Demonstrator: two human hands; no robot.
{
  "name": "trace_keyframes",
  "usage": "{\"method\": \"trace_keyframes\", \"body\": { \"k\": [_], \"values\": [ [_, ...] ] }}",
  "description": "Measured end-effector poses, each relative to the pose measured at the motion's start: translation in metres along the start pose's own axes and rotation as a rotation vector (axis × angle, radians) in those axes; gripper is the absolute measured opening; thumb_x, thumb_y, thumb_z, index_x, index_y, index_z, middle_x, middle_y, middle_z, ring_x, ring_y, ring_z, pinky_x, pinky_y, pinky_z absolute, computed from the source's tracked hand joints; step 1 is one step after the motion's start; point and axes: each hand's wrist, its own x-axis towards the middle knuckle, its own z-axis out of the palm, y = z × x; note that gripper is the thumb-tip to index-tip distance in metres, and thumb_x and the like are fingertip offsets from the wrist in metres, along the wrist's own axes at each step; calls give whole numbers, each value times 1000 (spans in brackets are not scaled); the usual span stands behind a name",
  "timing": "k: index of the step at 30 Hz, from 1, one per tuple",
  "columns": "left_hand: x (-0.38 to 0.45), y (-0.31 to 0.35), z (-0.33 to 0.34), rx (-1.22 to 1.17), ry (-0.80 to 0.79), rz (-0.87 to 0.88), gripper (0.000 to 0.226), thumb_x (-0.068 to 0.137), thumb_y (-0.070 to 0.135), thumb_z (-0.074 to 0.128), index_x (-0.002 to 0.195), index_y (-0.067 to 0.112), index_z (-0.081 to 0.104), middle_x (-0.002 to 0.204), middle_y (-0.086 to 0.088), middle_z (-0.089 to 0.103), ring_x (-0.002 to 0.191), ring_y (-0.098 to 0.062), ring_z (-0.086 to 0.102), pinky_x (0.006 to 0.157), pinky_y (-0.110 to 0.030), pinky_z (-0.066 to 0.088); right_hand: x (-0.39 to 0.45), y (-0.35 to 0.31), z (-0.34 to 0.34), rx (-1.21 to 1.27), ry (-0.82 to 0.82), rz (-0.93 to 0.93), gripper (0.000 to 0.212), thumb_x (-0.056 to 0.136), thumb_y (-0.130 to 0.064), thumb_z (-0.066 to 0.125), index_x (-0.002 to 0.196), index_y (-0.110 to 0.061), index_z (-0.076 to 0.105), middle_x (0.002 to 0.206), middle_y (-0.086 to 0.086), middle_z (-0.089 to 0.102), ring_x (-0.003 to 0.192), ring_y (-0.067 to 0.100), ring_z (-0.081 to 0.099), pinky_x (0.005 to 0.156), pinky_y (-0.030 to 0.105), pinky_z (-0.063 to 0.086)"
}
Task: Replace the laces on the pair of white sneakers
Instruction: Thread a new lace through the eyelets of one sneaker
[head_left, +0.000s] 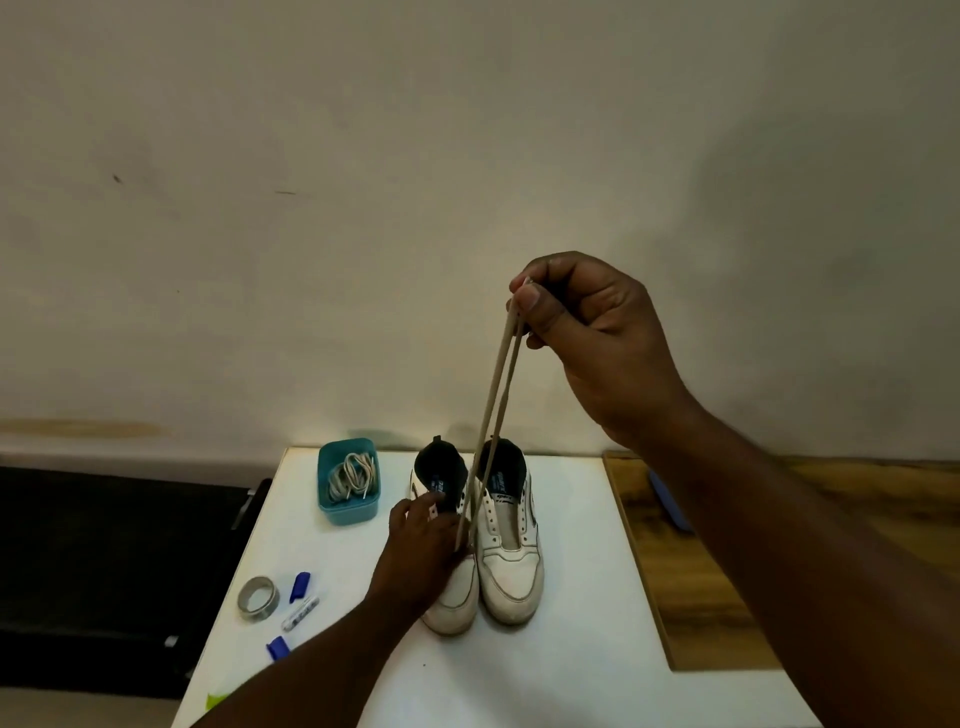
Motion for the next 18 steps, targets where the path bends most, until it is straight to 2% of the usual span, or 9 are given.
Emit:
{"method": "trace_keyframes", "body": {
  "k": [3,5,7,9,11,13,14,16,18],
  "values": [
    [-1,-9,10,-21,-90,-73,15,94,46,60,106,40,66,136,12,64,144,-19,40,114,-45,20,-1,2,-1,7,18,11,11,100,-8,61,103,-16,68,91,1,71,82,16,68,72,29,54],
    [-1,-8,12,-51,-103,-77,14,99,41,55,106,36,67,142,8,60,148,-14,35,117,-44,11,-1,3,0,14,26,10,11,100,-7,60,103,-16,68,91,1,71,82,16,68,71,29,54],
    [3,-4,9,-90,-89,-61,15,100,40,56,105,33,68,141,6,62,147,-9,35,120,-42,8,-1,3,1,6,23,5,11,100,-8,61,103,-15,68,92,1,71,83,17,68,72,29,55],
    [5,-3,9,-207,-60,-100,20,94,46,65,109,34,66,137,10,62,139,-8,45,122,-38,20,1,1,3,-10,29,-11,11,100,-8,61,103,-16,68,92,4,71,84,19,68,72,29,55],
    [-2,-4,6,-413,-22,-184,57,79,50,81,129,38,58,139,15,56,133,-5,49,116,-30,36,4,-4,4,-20,45,-32,13,100,-7,62,102,-17,69,93,5,71,85,19,67,73,26,54],
    [-15,-3,4,-579,39,-274,102,69,47,91,154,34,36,156,20,38,143,3,33,117,-18,28,8,-11,5,-32,63,-46,13,98,-7,65,101,-19,70,95,2,72,88,16,68,76,24,54],
    [-22,-1,3,-626,76,-334,115,66,45,94,159,31,27,161,21,28,147,6,24,118,-12,21,10,-14,5,-51,67,-49,13,97,-8,66,100,-20,71,96,0,73,90,15,69,79,26,56],
    [-35,2,-2,-685,114,-463,127,61,44,96,161,28,19,165,16,19,149,5,15,116,-6,12,14,-19,6,-112,62,-39,12,96,-13,69,99,-24,73,98,-2,75,96,20,70,87,40,60],
    [-45,4,-8,-725,92,-563,130,60,47,96,161,29,17,167,9,21,149,-3,16,119,-18,15,15,-22,7,-152,58,-14,8,95,-16,70,98,-23,74,98,0,75,99,23,71,94,51,58]
  ]
}}
